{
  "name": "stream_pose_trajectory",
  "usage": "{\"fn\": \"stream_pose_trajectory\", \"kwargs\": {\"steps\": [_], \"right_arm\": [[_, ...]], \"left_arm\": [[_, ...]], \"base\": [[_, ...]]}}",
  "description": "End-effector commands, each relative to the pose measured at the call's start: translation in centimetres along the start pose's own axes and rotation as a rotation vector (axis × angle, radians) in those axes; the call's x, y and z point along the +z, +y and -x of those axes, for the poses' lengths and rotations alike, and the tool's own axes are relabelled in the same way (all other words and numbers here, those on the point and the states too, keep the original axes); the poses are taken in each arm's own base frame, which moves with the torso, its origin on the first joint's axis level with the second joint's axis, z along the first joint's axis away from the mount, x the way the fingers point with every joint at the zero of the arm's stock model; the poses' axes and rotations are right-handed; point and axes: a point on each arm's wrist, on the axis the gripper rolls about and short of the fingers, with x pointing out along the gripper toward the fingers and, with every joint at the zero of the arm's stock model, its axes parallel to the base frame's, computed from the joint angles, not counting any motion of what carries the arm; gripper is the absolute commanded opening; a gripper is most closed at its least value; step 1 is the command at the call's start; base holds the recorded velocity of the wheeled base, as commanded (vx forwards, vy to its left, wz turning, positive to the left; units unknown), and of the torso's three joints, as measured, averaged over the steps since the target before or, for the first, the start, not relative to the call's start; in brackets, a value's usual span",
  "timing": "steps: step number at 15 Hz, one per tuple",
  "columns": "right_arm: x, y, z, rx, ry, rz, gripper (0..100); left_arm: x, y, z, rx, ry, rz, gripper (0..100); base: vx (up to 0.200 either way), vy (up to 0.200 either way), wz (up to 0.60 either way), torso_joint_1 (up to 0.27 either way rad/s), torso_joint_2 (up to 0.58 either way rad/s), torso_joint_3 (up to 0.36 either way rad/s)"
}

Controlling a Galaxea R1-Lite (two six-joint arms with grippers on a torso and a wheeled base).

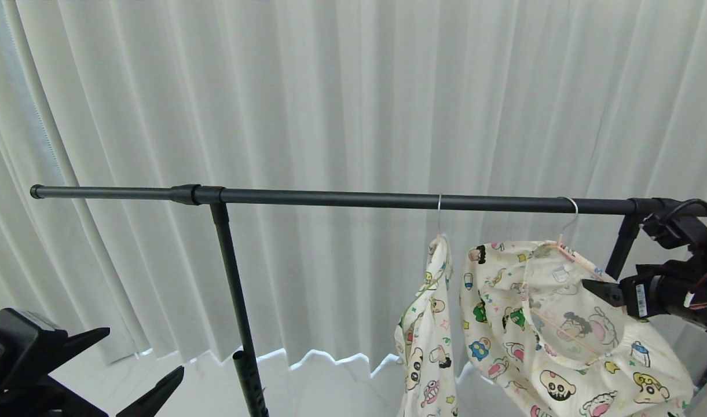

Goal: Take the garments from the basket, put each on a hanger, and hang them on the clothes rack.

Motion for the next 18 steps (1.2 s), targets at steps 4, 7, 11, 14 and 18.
{"fn": "stream_pose_trajectory", "kwargs": {"steps": [4,7,11,14,18], "right_arm": [[-0.5,0.9,7.5,0.082,-0.2,-0.054,100],[-2.6,1.3,10.4,0.068,-0.253,-0.051,100],[-5.7,1.1,13.6,-0.077,-0.242,-0.048,100],[-9.0,2.2,16.3,-0.082,-0.219,-0.019,100],[-14.4,4.0,19.7,-0.094,-0.208,0.046,100]], "left_arm": [[-0.4,1.2,0.3,0.205,0.05,0.042,100],[-1.3,1.8,1.4,0.353,0.064,0.086,100],[-3.0,1.3,3.3,0.472,0.04,0.114,100],[-5.5,-0.2,4.5,0.487,0.015,0.108,100],[-8.3,-2.4,6.8,0.487,0.011,0.098,100]], "base": [[0.0,0.0,0.0,0.0,0.0,0.0],[-0.067,0.0,0.0,0.001,0.0,0.004],[-0.2,0.0,0.0,0.006,0.0,0.001],[-0.2,0.0,0.0,-0.002,0.0,0.004],[-0.2,0.0,0.0,-0.001,0.0,0.001]]}}
